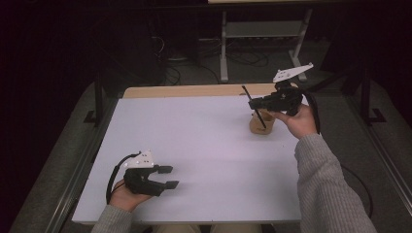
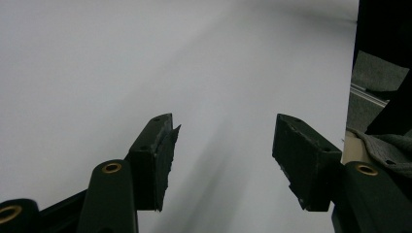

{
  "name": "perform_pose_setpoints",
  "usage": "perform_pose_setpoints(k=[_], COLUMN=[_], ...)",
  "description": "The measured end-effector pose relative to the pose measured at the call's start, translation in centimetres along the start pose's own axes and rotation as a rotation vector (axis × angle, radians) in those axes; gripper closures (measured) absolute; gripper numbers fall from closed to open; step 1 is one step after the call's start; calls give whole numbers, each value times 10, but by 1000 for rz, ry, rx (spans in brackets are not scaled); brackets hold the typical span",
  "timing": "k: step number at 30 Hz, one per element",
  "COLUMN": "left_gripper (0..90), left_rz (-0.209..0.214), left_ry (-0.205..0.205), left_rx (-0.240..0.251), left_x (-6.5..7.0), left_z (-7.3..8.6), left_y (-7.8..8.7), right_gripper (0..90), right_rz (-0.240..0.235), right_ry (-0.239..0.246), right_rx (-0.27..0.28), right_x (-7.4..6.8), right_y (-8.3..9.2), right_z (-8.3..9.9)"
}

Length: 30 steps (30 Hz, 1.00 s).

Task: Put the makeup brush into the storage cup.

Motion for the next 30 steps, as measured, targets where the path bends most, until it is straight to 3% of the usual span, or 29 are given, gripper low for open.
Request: perform_pose_setpoints(k=[22,30], left_gripper=[392,377], left_rz=[-9,-9], left_ry=[13,14], left_rx=[18,20], left_x=[-5,-5], left_z=[1,2], left_y=[6,6], right_gripper=[833,833], right_rz=[80,103], right_ry=[-9,-48], right_rx=[-1,11], right_x=[34,50], right_y=[2,2], right_z=[-33,-33])
Point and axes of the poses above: each handheld gripper's, and its own axes: y roughly backward along the jaws, z roughly out of its underside, x roughly to its right, the point moved 4 cm from there along -y, roughly forward along the jaws, and after that the axes turned 5 degrees about -z, right-handed, at the moved point
